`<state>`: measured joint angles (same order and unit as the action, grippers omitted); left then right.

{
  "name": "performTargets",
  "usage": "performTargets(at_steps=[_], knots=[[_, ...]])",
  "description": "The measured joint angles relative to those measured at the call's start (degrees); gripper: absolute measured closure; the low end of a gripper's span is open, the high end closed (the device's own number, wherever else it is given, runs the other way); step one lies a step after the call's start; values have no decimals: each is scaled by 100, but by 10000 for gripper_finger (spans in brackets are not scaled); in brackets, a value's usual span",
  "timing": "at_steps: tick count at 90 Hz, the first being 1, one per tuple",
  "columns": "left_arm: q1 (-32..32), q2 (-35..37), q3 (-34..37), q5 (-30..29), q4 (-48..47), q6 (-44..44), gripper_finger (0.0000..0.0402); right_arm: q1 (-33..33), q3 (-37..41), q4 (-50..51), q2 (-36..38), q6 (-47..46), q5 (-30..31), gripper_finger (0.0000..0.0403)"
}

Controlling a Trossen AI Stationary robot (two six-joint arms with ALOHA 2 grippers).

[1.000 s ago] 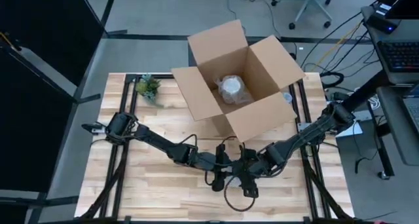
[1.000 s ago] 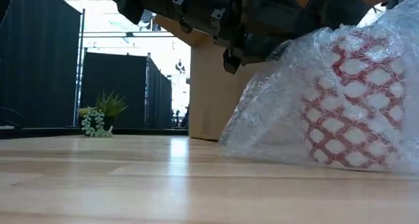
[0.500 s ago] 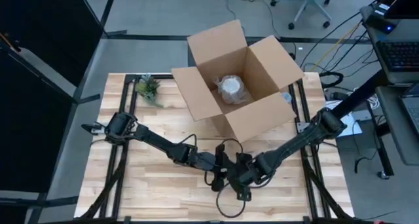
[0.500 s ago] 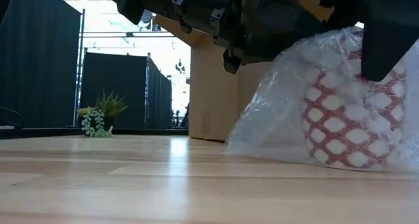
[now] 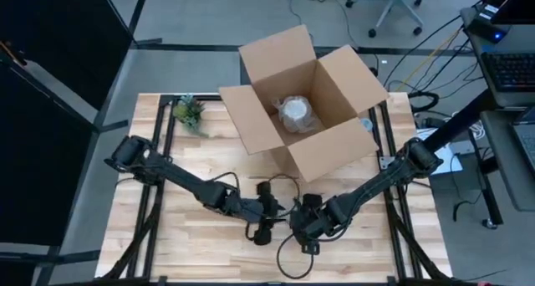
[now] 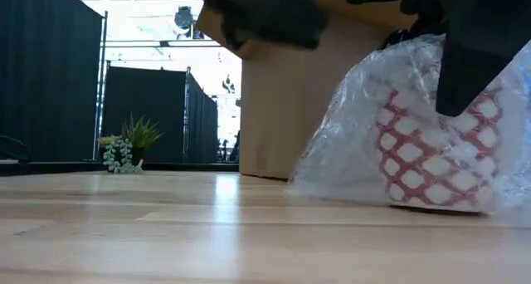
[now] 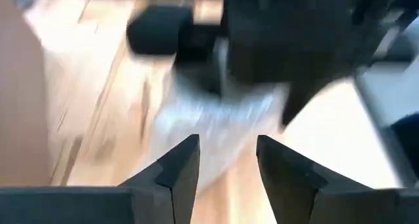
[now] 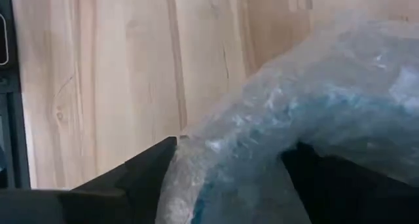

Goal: Wrap mug
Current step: Wrap the red mug with the bubble wrap

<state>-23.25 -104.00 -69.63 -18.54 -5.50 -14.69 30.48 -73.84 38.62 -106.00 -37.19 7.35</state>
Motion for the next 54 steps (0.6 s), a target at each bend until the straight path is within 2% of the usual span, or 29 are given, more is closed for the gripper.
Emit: performTargets(at_steps=[10, 22, 35, 54], knots=[[84, -358, -2, -219, 23, 55, 260, 0, 1, -23, 0, 2, 6, 135], [294, -836, 4, -230, 714, 322, 260, 0, 0, -45, 0, 44, 13, 135], [365, -756, 0, -132, 1261, 528, 260, 0, 1, -51, 0, 50, 17, 135], [324, -669, 0, 527, 1690, 858, 260, 4, 2, -65, 0, 232, -15, 135]])
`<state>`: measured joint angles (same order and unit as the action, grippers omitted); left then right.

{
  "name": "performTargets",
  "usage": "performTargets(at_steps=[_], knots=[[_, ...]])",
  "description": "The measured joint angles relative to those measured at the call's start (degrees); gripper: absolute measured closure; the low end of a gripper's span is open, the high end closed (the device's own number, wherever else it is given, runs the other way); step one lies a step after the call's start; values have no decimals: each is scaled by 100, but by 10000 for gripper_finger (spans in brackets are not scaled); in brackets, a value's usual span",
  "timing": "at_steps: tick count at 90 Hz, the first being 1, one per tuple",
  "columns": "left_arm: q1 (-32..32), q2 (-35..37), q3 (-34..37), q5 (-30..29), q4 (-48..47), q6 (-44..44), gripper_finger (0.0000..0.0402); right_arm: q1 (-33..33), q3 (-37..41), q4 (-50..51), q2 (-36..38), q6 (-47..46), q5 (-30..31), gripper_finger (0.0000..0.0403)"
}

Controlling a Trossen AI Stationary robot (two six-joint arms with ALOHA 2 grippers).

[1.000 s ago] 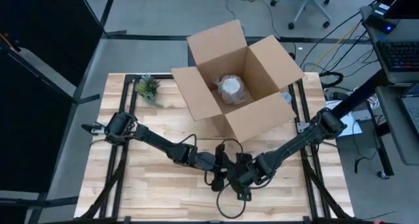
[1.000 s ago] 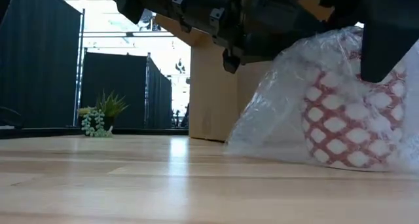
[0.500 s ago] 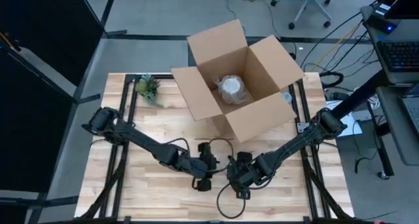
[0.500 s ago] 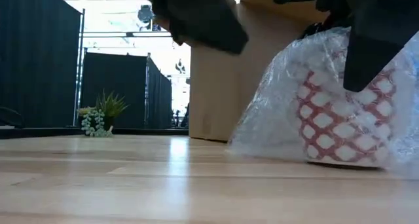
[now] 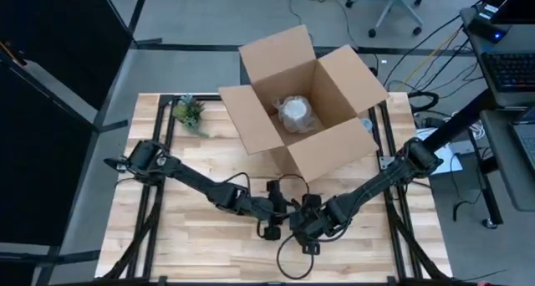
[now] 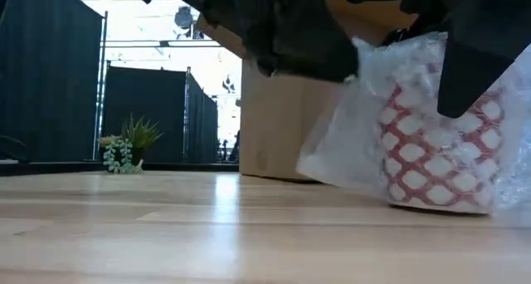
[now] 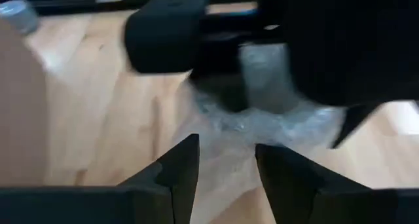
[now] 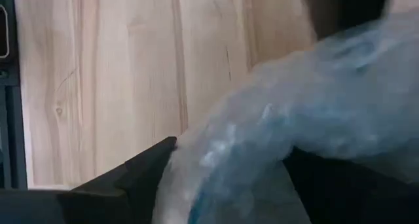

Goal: Wrap mug
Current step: Wrap the red mug with the bubble wrap

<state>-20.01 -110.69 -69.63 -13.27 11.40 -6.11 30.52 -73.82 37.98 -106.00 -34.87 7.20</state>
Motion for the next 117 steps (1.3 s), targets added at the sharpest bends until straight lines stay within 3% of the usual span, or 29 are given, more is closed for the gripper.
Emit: performTargets(at_steps=[51, 88, 117], knots=[[55, -480, -47, 270, 725, -297, 260, 2, -43, 118, 0, 93, -149, 135], [87, -507, -41, 272, 537, -255, 260, 45, -1251, 2184, 48, 213, -263, 135], [87, -518, -32, 270, 504, -250, 260, 197, -1664, 1921, 63, 545, 1, 135]])
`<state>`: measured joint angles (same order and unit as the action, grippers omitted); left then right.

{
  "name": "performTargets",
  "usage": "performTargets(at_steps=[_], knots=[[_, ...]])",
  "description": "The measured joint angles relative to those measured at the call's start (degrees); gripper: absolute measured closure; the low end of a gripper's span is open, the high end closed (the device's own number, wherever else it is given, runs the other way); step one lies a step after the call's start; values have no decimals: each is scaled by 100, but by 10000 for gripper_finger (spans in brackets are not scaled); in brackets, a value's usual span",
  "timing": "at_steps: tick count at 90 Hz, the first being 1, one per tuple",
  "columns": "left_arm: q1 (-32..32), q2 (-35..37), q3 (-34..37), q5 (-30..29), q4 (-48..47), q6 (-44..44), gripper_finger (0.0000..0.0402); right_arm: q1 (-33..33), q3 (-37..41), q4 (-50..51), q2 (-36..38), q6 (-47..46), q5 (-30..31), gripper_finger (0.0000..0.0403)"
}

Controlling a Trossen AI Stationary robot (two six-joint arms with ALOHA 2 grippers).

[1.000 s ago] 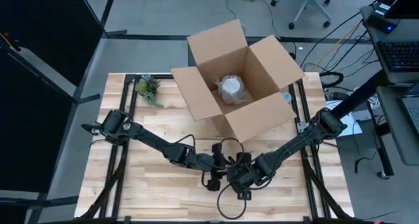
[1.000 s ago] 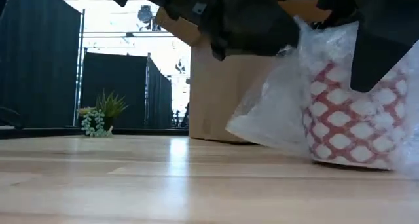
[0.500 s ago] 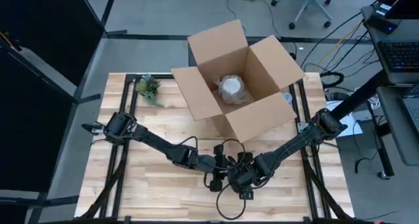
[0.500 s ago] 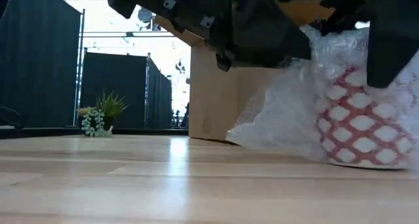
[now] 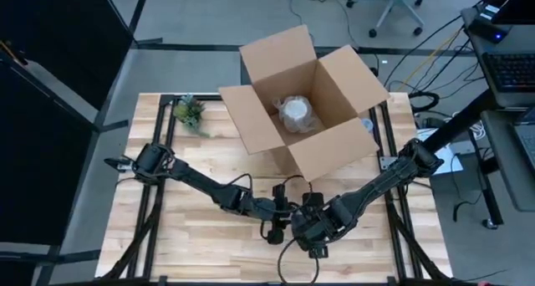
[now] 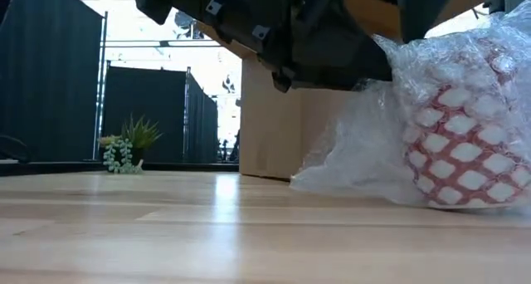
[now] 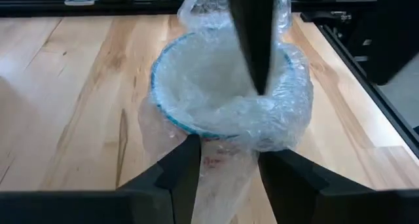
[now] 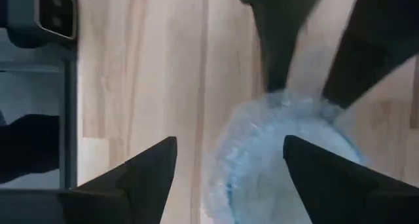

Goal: Wrap mug
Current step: Wrap the red mug with the bubble wrap

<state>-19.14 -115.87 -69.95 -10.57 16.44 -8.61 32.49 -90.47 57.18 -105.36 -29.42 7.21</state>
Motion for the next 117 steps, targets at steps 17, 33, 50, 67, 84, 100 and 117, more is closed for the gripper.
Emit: performTargets(at_steps=[17, 33, 50, 67, 84, 100, 117], knots=[[0, -6, 10, 2, -35, -4, 260, 68, 455, -316, -172, -209, 281, 135], [4, -76, 9, 48, -285, -8, 260, 108, 1027, -646, -231, -767, 359, 135], [-4, -39, -77, 51, -267, -8, 260, 225, 1490, -920, -188, -1175, 552, 135], [0, -37, -77, 48, -246, -6, 260, 238, 1523, -790, -162, -1171, 469, 135], [-2, -34, -132, 46, -246, -4, 260, 151, 1096, -501, -44, -1033, 274, 135], [0, -28, -141, 40, -251, -2, 260, 51, 525, -88, 269, -813, 507, 135], [0, -24, -141, 51, -251, -2, 260, 12, 407, 502, 635, -785, 584, 135]])
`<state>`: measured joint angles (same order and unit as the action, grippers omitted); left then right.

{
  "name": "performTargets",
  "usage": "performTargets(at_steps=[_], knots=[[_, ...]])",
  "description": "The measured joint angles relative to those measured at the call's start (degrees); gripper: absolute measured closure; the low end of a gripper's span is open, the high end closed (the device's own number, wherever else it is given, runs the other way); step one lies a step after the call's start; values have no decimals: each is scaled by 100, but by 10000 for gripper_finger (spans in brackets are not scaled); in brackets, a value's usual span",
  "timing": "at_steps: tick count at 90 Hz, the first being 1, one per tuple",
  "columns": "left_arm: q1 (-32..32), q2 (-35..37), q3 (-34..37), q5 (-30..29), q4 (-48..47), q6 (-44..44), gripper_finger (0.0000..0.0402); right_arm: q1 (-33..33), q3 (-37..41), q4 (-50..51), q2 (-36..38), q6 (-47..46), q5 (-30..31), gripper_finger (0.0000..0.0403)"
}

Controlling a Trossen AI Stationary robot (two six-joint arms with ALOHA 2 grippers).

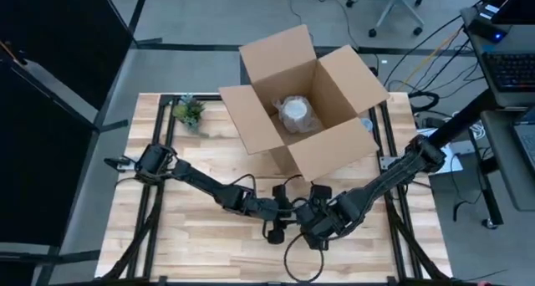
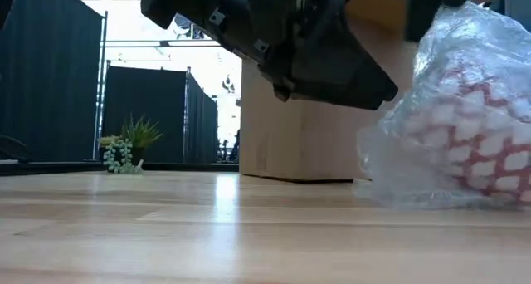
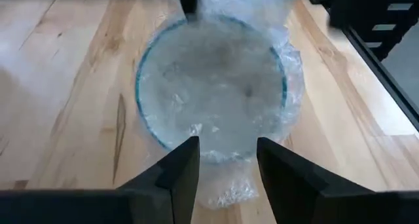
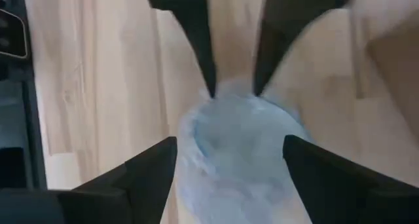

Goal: Wrap mug
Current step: Wrap the red mug with the bubble wrap

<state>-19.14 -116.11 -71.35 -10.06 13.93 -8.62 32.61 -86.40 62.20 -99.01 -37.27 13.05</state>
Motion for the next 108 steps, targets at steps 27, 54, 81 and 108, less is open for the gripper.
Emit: performTargets(at_steps=[27, 54, 81, 108], knots=[[0, 2, -60, 24, 32, -2, 260, 748, 207, 962, 347, -1029, 70, 135], [-4, -52, -360, 456, 5, 149, 260, 1547, 1839, -441, 344, -2627, 758, 135], [-9, -212, -369, 369, -11, 131, 260, 1296, 2689, -2501, 357, -1945, 723, 135], [13, -226, -365, 421, 105, 854, 260, 1223, 3139, -3200, 360, -1791, 976, 135]])
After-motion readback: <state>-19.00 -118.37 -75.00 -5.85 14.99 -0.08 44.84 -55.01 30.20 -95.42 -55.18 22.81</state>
